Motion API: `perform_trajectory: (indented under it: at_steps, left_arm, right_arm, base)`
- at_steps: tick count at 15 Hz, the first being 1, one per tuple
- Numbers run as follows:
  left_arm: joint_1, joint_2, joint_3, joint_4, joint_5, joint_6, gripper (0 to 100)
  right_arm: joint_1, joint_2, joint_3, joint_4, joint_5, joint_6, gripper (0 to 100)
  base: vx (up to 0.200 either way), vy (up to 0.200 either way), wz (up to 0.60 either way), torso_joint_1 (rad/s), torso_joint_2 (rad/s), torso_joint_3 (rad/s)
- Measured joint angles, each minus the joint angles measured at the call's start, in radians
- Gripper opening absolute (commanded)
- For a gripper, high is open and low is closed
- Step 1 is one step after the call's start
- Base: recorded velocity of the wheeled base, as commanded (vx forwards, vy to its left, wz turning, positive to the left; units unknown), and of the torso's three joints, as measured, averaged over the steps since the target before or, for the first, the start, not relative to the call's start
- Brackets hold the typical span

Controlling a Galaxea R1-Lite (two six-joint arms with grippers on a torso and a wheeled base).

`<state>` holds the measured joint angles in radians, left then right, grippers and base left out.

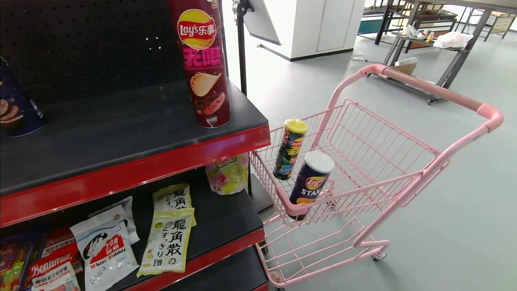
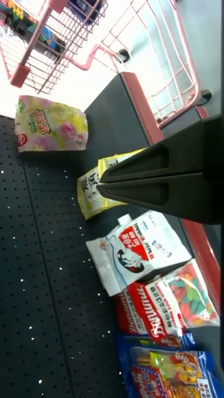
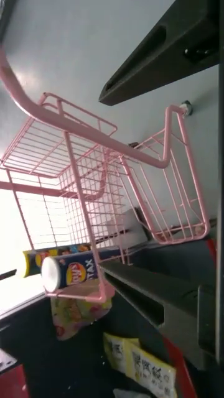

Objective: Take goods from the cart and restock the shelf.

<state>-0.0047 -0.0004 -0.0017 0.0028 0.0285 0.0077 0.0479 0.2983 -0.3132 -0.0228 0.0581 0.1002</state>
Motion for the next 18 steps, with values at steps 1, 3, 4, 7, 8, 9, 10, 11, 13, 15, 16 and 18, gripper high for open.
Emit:
perform_trajectory:
  at_steps: [1, 3, 4, 7, 8, 9, 10, 11, 13, 15, 16, 18]
  left_arm:
    - [0.000, 0.000, 0.000, 0.000, 0.000, 0.000, 0]
    - [0.000, 0.000, 0.000, 0.000, 0.000, 0.000, 0]
    - [0.000, 0.000, 0.000, 0.000, 0.000, 0.000, 0]
    - [0.000, 0.000, 0.000, 0.000, 0.000, 0.000, 0]
    - [0.000, 0.000, 0.000, 0.000, 0.000, 0.000, 0]
    - [0.000, 0.000, 0.000, 0.000, 0.000, 0.000, 0]
    - [0.000, 0.000, 0.000, 0.000, 0.000, 0.000, 0]
    - [0.000, 0.000, 0.000, 0.000, 0.000, 0.001, 0]
    - [0.000, 0.000, 0.001, 0.000, 0.001, 0.002, 0]
    - [0.000, 0.000, 0.001, 0.000, 0.001, 0.002, 0]
    - [0.000, 0.000, 0.001, 0.000, 0.001, 0.002, 0]
    - [0.000, 0.000, 0.002, 0.000, 0.001, 0.002, 0]
  right_arm:
    - [0.018, 0.136, -0.072, -0.030, 0.012, 0.017, 100]
    - [0.047, 0.415, -0.175, -0.121, 0.063, 0.039, 100]
    - [0.060, 0.567, -0.215, -0.182, 0.098, 0.044, 100]
    - [0.095, 0.965, -0.297, -0.395, 0.192, 0.038, 100]
    - [0.109, 1.071, -0.316, -0.458, 0.219, 0.035, 100]
    - [0.127, 1.163, -0.333, -0.514, 0.242, 0.034, 100]
    - [0.151, 1.243, -0.352, -0.555, 0.258, 0.034, 100]
    - [0.169, 1.301, -0.370, -0.574, 0.268, 0.036, 100]
    - [0.189, 1.380, -0.392, -0.588, 0.272, 0.037, 100]
    - [0.216, 1.419, -0.398, -0.597, 0.279, 0.039, 100]
    - [0.234, 1.431, -0.400, -0.597, 0.280, 0.040, 100]
    - [0.261, 1.448, -0.405, -0.598, 0.281, 0.040, 100]
  base:
    - [0.000, 0.000, 0.00, 0.000, 0.00, 0.000]
    - [0.000, 0.000, 0.00, 0.000, 0.00, 0.000]
    - [0.000, 0.000, 0.00, 0.000, 0.00, 0.000]
    - [0.000, 0.000, 0.00, 0.000, 0.00, 0.000]
    - [0.000, 0.000, 0.00, 0.000, 0.00, 0.000]
    - [0.000, 0.000, 0.00, 0.000, 0.00, 0.000]
    - [0.000, 0.000, 0.00, 0.000, 0.00, 0.000]
    - [0.000, 0.000, 0.00, 0.000, 0.00, 0.000]
    - [0.000, 0.000, 0.00, 0.000, 0.00, 0.000]
    - [0.000, 0.000, 0.00, 0.000, 0.00, 0.000]
    - [0.000, 0.000, 0.00, 0.000, 0.00, 0.000]
    - [0.000, 0.000, 0.00, 0.000, 0.00, 0.000]
